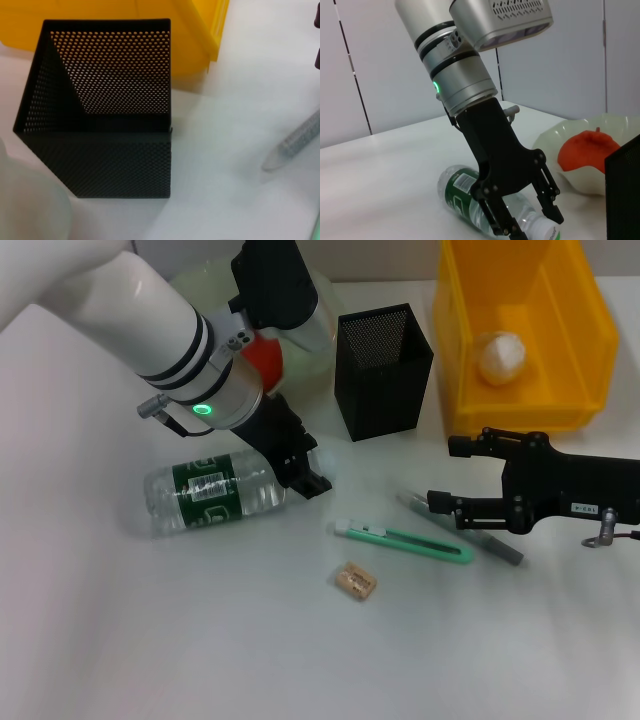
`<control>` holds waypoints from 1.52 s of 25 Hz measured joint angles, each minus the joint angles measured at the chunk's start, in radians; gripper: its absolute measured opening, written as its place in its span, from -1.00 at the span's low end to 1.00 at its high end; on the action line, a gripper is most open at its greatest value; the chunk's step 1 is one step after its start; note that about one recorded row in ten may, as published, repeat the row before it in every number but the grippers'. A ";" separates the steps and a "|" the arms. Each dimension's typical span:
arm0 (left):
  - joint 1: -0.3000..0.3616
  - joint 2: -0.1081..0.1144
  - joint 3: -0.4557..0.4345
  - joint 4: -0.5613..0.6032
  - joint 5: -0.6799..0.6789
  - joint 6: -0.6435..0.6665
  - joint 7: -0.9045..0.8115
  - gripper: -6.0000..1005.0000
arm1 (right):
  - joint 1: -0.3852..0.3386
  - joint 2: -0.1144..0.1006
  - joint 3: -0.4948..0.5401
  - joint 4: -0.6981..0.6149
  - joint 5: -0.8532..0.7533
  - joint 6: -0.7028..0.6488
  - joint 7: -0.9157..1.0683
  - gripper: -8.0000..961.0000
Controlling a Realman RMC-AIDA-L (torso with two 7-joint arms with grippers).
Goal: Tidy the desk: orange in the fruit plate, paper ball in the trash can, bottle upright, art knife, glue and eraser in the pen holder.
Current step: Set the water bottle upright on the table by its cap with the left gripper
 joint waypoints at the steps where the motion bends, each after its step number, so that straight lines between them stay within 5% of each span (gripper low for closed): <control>1: 0.000 0.000 0.005 0.000 0.000 -0.002 0.000 0.17 | 0.000 0.000 0.000 0.000 0.000 0.000 0.000 0.70; 38: 0.012 0.000 0.080 0.008 -0.027 -0.025 0.008 0.18 | 0.001 0.000 0.000 0.000 0.000 0.000 0.008 0.70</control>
